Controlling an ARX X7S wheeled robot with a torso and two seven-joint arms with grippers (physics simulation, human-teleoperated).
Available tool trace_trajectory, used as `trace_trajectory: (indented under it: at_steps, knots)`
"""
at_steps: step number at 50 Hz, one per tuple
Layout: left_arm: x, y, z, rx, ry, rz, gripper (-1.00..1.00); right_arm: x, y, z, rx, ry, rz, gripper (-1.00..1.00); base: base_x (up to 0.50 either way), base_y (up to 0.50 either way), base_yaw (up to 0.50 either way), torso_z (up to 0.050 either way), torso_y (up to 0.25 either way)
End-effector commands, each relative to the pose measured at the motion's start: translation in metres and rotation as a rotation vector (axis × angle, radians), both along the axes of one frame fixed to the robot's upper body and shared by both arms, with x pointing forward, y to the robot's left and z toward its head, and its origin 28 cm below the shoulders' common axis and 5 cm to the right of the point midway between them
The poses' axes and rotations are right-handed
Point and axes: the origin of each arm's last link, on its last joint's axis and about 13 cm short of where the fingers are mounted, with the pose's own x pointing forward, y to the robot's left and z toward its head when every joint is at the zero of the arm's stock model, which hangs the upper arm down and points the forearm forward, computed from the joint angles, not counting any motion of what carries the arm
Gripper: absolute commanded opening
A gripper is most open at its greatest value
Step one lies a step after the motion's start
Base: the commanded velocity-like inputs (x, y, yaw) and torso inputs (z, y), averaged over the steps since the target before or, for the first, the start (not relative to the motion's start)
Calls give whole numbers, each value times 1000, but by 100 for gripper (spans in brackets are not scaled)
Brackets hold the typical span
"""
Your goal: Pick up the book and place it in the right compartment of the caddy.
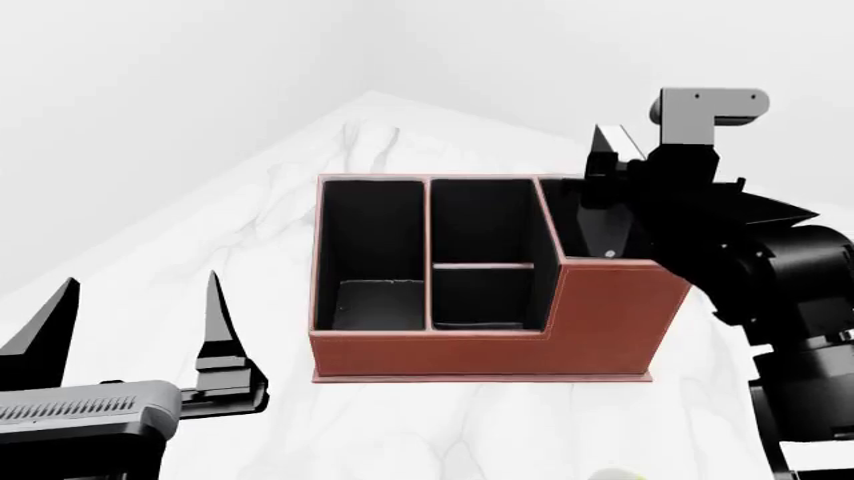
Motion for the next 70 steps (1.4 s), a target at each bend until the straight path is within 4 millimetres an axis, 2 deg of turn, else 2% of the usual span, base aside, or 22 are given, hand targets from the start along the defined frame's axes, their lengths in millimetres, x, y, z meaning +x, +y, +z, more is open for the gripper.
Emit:
trace_trajectory:
  at_steps: [1,46,70]
  knots:
    - [0,0,0,0,1,0,100,0,-4,2,-22,-26,-17,-100,0,0,0,0,0]
    - [1,0,0,0,1,6,100,16,-9,-24,-19,17,-34,-100,0,0,0,0,1]
    - [0,1,-1,1,2,8,100,12,-9,-29,-14,26,-36,-100,0,0,0,0,2]
